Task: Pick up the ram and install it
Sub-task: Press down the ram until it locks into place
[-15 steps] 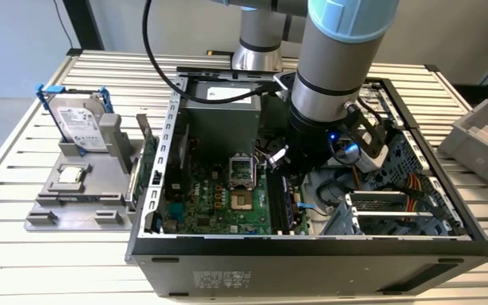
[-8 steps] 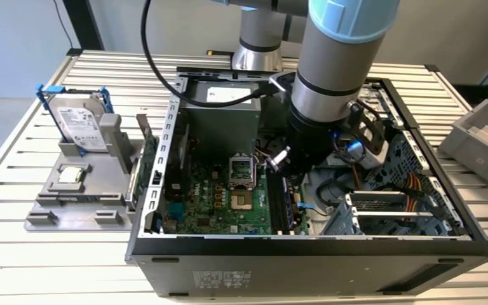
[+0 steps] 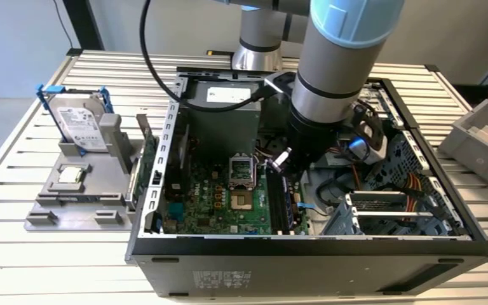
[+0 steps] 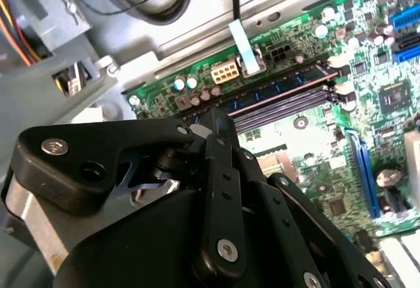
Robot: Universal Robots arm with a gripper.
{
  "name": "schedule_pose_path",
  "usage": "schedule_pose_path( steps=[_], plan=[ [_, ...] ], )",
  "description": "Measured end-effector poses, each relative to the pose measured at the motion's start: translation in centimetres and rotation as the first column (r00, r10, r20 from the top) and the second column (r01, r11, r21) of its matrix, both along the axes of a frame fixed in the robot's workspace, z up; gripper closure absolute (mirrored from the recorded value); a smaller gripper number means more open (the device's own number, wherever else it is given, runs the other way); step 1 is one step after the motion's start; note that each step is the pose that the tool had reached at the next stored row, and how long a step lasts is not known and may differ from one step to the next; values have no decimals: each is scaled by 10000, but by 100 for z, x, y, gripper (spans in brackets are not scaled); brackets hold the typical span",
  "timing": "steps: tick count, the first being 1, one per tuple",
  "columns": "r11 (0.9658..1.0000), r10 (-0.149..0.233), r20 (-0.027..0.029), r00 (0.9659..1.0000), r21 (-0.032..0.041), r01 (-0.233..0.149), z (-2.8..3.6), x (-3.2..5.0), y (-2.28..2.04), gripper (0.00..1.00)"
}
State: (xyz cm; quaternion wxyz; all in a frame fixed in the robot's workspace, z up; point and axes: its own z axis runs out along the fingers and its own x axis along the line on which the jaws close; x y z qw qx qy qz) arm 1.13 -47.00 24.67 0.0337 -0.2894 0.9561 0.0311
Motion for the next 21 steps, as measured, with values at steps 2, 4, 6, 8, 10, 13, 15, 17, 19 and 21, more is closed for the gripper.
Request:
schedule_pose_path(
  steps=[2, 4, 6, 8, 10, 13, 15, 17, 19, 21],
  plan=[
    [9993, 364, -1, 9993, -2, -364, 0, 0, 0, 100],
    [9974, 724, 0, 9974, 0, -724, -4, 0, -1, 100],
    [9941, 1082, -1, 9941, -1, -1082, -8, 0, -1, 100],
    [9894, 1451, -1, 9894, 0, -1451, -17, 0, 0, 100],
    [9836, 1806, 0, 9836, 1, -1806, -31, 0, 0, 100],
    [9720, 2349, -3, 9720, -4, -2349, -37, -1, -1, 100],
    [9629, 2697, -1, 9629, -1, -2697, -41, -1, -1, 100],
    [9524, 3047, 0, 9524, 0, -3047, -42, 0, 0, 100],
    [9409, 3387, -1, 9409, -1, -3387, -41, -1, 0, 100],
    [9279, 3728, 0, 9279, 0, -3728, -41, 0, 0, 100]
  ],
)
